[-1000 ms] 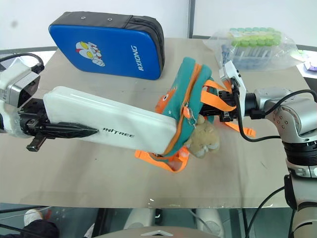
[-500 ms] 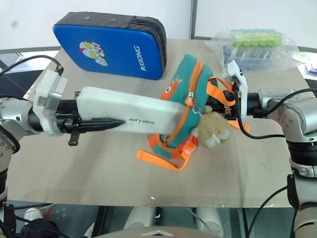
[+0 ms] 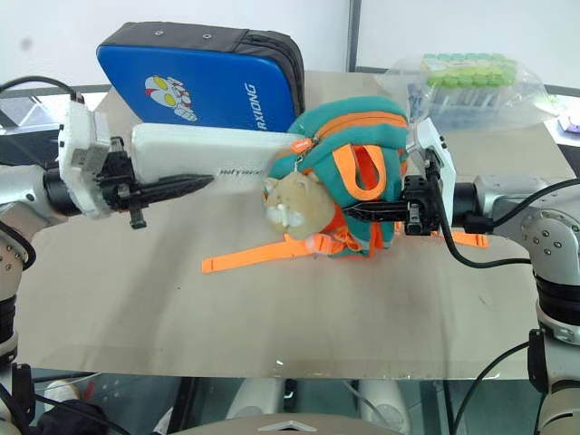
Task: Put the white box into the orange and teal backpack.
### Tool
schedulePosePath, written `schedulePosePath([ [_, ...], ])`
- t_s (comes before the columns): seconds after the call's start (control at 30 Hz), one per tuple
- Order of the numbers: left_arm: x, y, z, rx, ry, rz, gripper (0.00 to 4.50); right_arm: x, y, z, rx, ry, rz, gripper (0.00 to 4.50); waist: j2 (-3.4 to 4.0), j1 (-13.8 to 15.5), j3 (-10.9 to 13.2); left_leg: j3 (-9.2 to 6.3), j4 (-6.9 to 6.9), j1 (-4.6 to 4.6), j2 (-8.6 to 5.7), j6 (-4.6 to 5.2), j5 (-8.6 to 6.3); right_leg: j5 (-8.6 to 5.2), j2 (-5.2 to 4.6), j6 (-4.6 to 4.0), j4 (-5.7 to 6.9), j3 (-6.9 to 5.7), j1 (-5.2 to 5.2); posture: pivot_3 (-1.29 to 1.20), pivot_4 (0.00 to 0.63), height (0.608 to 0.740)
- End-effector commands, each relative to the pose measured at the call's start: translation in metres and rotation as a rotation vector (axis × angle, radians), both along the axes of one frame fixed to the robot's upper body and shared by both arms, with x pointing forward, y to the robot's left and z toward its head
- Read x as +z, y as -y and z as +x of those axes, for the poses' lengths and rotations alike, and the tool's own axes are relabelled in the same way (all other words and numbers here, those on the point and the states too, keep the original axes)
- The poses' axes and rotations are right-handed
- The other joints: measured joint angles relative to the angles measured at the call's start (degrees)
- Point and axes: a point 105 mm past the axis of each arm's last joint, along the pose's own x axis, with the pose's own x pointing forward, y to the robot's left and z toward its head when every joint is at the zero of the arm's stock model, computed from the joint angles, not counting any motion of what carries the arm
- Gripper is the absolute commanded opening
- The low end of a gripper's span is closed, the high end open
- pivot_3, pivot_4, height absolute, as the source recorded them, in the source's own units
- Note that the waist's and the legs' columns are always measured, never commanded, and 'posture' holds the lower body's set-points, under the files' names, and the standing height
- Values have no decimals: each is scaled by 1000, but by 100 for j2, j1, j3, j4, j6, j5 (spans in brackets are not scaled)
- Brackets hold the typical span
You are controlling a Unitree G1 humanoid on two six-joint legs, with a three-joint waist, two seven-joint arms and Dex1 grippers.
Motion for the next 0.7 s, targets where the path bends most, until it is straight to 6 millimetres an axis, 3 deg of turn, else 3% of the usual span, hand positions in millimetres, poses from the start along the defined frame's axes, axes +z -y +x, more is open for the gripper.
schedulePosePath([
  [0.03,13,10,-25,-165,-5,-16,1077,14,-1,-5,4,47,27,42,1,11,1,-1,0,0,0,0,0,0,-1,0,0,0,0,0,150,740],
  [0.27,34,-5,-43,-248,-122,-53,1077,13,1,-2,-14,36,1,42,2,-15,1,-2,1,2,0,0,0,0,2,0,2,-4,0,0,150,740],
  [0.43,37,-8,-53,-291,-187,-25,1077,13,3,0,-22,35,-7,42,2,-16,2,-1,-2,2,1,0,0,-1,1,0,0,-4,-1,0,150,740],
  [0.5,27,-4,-54,-295,-187,28,1077,13,3,0,-24,34,-11,42,3,-15,2,-1,-3,2,1,0,0,-1,1,0,0,-5,-1,0,150,740],
  [0.6,3,17,-44,-254,-132,83,1077,16,1,-1,-20,41,-13,42,4,3,1,1,-3,2,1,0,0,-1,0,-1,0,-3,-2,0,150,740],
  [0.7,-5,30,-34,-193,-93,77,1077,18,-1,-3,-15,44,-17,42,-4,15,-3,-3,1,0,0,1,0,-1,1,0,0,-3,1,0,150,740],
])
